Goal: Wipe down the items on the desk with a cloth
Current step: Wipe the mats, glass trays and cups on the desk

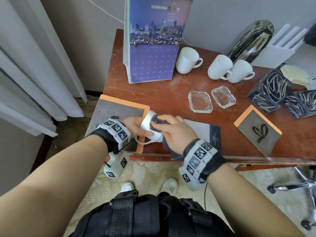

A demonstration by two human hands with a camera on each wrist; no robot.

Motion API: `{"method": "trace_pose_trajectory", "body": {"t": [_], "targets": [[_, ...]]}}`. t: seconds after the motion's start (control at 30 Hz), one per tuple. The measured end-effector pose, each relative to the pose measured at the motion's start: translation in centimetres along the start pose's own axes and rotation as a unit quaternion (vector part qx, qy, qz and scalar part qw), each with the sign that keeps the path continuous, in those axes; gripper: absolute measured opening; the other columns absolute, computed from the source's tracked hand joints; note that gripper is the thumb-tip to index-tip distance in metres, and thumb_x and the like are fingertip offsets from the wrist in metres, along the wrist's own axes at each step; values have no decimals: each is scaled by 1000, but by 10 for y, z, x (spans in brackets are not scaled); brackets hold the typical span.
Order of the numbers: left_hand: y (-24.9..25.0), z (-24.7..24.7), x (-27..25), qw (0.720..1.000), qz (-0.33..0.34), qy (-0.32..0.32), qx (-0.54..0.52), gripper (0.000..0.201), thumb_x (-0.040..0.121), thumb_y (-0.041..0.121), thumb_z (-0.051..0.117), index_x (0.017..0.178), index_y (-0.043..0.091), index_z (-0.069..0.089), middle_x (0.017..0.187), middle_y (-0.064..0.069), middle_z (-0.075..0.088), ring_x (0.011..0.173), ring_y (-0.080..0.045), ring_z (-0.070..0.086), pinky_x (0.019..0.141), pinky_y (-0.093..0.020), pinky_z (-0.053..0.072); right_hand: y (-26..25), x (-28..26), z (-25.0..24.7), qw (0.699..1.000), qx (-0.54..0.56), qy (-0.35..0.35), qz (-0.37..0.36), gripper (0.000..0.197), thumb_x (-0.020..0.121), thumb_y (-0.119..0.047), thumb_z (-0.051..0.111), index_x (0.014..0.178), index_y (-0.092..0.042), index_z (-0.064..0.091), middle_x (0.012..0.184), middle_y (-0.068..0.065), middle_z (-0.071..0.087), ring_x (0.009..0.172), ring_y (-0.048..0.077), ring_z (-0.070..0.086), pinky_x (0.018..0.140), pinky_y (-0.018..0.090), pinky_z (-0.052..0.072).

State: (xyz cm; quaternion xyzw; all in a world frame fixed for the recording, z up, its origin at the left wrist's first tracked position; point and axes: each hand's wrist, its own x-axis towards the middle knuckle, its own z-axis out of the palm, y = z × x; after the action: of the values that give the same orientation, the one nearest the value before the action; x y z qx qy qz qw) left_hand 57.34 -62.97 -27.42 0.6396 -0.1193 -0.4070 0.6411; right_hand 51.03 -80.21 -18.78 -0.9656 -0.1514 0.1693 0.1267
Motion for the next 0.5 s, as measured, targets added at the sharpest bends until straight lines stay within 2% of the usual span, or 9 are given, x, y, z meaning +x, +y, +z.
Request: {"method": "trace_pose_trajectory", "body": {"t": [0.1,0.13,0.2,0.23,0.3,0.33,0.4,0.43,0.5], "targets": [[1,3,-1,1000,-6,22,6,42,53,24,78,93,17,66,85,6,73,94,-22,64,99,-51,44,16,-11,-10,999,-2,-43,26,48,98,-10,34,134,-39,46,147,-11,34,122,23,31,98,27,28],[2,4,-1,1000,-7,30,7,41,54,23,77,93,15,65,90,0,73,96,-28,64,99,-54,43,18,-10,-16,998,-13,-56,35,48,97,-10,33,133,-39,47,146,-11,35,124,24,31,100,27,28],[4,5,-3,999,-16,39,5,47,52,27,80,95,14,66,101,-16,69,105,-41,59,98,-57,42,17,-1,-26,998,-24,-40,47,48,97,-10,33,133,-37,48,145,-10,37,123,24,32,99,26,28],[3,4,-3,999,-18,33,5,49,52,28,81,96,14,66,104,-17,68,106,-40,59,99,-56,42,13,6,-29,998,-18,-13,52,47,97,-11,33,134,-36,47,145,-10,37,123,24,32,99,27,28],[2,2,-4,1000,-22,14,15,47,57,25,85,98,15,66,98,-5,72,100,-24,65,101,-51,42,3,18,-29,998,9,29,52,46,98,-14,33,138,-35,42,147,-10,34,125,23,31,101,28,27],[2,1,-3,1000,-22,6,19,52,56,29,88,100,13,65,97,-1,72,99,-18,66,102,-48,43,-4,23,-27,999,10,27,45,46,98,-14,33,139,-35,40,147,-10,33,125,24,30,101,28,28],[1,-1,-3,1000,-16,6,24,79,39,53,89,102,12,65,100,-4,70,101,-21,64,99,-43,46,-11,27,-16,1000,-4,-6,27,48,98,-15,32,141,-36,37,147,-10,32,122,24,31,100,28,29],[-1,-1,-3,1000,-19,8,18,87,31,60,87,100,13,64,99,-5,70,100,-22,63,97,-41,48,-9,26,-10,1000,4,-10,24,48,98,-15,32,140,-36,37,146,-10,33,120,24,32,100,28,29],[-2,-2,-4,999,-24,14,15,88,30,57,89,102,12,64,98,-3,70,100,-22,62,94,-38,49,4,21,-3,997,67,0,41,46,97,-13,35,137,-35,43,143,-9,38,122,22,34,103,27,28]]}}
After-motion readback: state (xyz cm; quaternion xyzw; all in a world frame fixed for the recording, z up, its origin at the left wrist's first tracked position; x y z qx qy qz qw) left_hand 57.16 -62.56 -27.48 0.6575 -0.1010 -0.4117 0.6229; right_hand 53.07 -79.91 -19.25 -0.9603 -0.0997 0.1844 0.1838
